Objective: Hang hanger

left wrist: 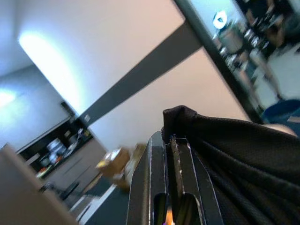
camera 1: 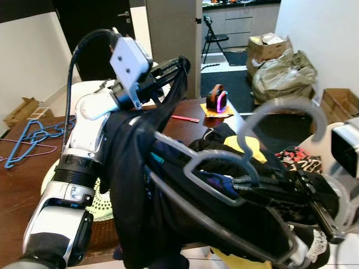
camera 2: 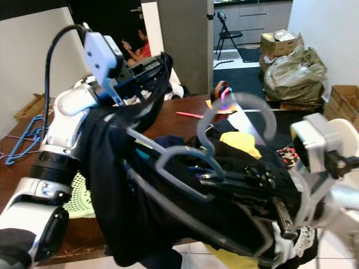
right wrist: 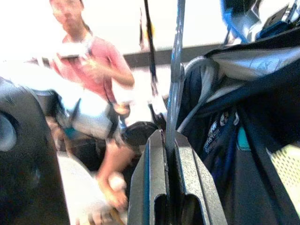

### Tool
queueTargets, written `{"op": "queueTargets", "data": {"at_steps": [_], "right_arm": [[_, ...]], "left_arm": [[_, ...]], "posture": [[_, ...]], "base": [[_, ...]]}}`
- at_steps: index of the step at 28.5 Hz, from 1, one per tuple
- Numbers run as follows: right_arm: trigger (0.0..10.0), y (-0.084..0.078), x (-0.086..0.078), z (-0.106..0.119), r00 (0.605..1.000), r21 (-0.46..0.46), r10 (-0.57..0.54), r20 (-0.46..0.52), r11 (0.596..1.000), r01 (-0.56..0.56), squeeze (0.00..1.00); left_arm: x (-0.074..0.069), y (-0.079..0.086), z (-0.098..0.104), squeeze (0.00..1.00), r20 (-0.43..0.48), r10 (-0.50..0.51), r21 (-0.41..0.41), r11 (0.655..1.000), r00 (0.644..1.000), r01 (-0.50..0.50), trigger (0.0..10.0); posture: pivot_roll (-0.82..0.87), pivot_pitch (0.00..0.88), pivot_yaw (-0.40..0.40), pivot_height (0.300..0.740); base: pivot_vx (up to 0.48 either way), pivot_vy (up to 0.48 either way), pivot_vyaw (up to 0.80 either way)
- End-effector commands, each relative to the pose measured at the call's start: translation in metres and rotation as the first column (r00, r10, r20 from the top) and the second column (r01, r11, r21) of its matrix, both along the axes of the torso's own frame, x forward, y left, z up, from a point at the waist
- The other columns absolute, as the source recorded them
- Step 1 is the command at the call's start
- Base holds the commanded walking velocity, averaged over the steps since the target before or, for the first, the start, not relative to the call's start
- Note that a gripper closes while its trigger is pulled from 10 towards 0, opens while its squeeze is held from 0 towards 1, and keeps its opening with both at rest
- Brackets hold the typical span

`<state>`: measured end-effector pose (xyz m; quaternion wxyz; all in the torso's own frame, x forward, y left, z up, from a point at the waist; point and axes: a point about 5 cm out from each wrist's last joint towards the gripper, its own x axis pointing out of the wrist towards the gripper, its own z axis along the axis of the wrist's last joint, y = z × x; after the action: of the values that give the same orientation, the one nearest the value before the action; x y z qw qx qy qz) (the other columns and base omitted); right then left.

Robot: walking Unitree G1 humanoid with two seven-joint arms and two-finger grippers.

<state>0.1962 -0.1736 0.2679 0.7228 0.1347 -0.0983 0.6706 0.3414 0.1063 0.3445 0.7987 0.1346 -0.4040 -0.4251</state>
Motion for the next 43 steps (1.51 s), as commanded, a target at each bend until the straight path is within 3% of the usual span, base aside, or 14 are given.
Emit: {"op": "queueTargets", "data": {"at_steps": [1,3,4,5,9,15,16,18,20,23,24,28,35,43], "right_arm": [[10.0,0.006,0.001,0.014,0.997,0.107,-0.001,0.083,0.994,-0.008,0.00],[10.0,0.008,0.008,0.002,0.997,0.084,-0.062,0.046,0.995,0.058,0.00],[10.0,0.008,0.008,0.002,0.997,0.084,-0.062,0.046,0.995,0.058,0.00],[10.0,0.008,0.009,-0.004,0.996,0.049,-0.082,0.032,0.996,0.080,0.00],[10.0,0.007,0.012,-0.013,0.992,-0.007,-0.123,0.005,0.992,0.123,0.00],[10.0,0.007,0.014,-0.015,0.990,-0.009,-0.140,-0.007,0.990,0.140,0.00],[10.0,0.008,0.014,-0.016,0.989,-0.013,-0.145,-0.009,0.989,0.145,0.00],[10.0,0.008,0.015,-0.019,0.988,-0.030,-0.155,-0.010,0.988,0.154,0.00],[10.0,0.007,0.017,-0.022,0.985,-0.056,-0.171,-0.014,0.984,0.170,0.00],[10.0,-0.001,0.023,-0.032,0.969,-0.143,-0.246,-0.017,0.960,0.241,0.00],[10.0,-0.001,0.023,-0.032,0.969,-0.143,-0.246,-0.017,0.960,0.241,0.00],[10.0,-0.016,0.022,-0.041,0.956,-0.231,-0.293,-0.014,0.931,0.282,0.00],[10.0,-0.030,0.020,-0.040,0.944,-0.231,-0.329,-0.004,0.919,0.320,0.00],[10.0,-0.035,0.017,-0.031,0.946,-0.160,-0.325,0.009,0.933,0.323,0.00]], "left_arm": [[-0.009,-0.026,-0.002,0.00,-0.015,-0.136,0.015,0.991,0.991,0.136,10.0],[-0.017,-0.041,-0.006,0.00,-0.077,-0.277,0.001,0.961,0.958,0.277,10.0],[-0.017,-0.041,-0.006,0.00,-0.077,-0.277,0.001,0.961,0.958,0.277,10.0],[-0.018,-0.043,-0.009,1.00,-0.107,-0.295,0.011,0.954,0.949,0.298,10.0],[-0.021,-0.048,-0.012,1.00,-0.145,-0.341,0.033,0.936,0.929,0.349,10.0],[-0.022,-0.048,-0.012,1.00,-0.145,-0.362,0.045,0.927,0.921,0.371,10.0],[-0.022,-0.047,-0.012,0.07,-0.151,-0.368,0.051,0.924,0.917,0.379,10.0],[-0.023,-0.046,-0.013,0.00,-0.158,-0.373,0.066,0.920,0.914,0.386,10.0],[-0.023,-0.042,-0.015,0.00,-0.163,-0.365,0.099,0.918,0.917,0.383,10.0],[-0.017,-0.023,-0.020,0.00,-0.156,-0.254,0.276,0.917,0.955,0.289,10.0],[-0.017,-0.023,-0.020,0.00,-0.156,-0.254,0.276,0.917,0.955,0.289,10.0],[-0.009,0.011,-0.021,0.00,-0.129,-0.095,0.485,0.862,0.987,0.146,10.0],[-0.004,0.043,-0.011,0.00,-0.088,0.032,0.566,0.824,0.996,0.024,10.0],[-0.001,0.063,0.008,0.00,-0.049,0.105,0.531,0.845,0.993,-0.063,10.0]], "posture": [[-0.10,0.000,0.075,0.740],[-0.11,0.000,0.078,0.740],[-0.11,0.000,0.078,0.740],[-0.11,0.000,0.078,0.740],[-0.10,0.000,0.077,0.740],[-0.10,0.000,0.077,0.740],[-0.10,0.000,0.077,0.740],[-0.10,0.000,0.077,0.740],[-0.10,0.000,0.076,0.740],[-0.10,0.000,0.073,0.740],[-0.10,0.000,0.073,0.740],[-0.08,0.000,0.067,0.740],[-0.08,0.000,0.067,0.740],[-0.06,0.000,0.065,0.740]], "base": [[0.000,0.000,0.00],[0.000,0.000,0.00],[0.000,0.000,0.00],[0.000,0.000,0.00],[0.000,0.000,0.00],[0.000,0.000,0.00],[0.000,0.000,0.00],[0.000,0.000,0.00],[0.000,0.000,0.00],[0.000,0.000,0.00],[0.000,0.000,0.00],[0.000,0.000,0.00],[0.000,0.000,0.00],[0.000,0.000,0.00]]}}
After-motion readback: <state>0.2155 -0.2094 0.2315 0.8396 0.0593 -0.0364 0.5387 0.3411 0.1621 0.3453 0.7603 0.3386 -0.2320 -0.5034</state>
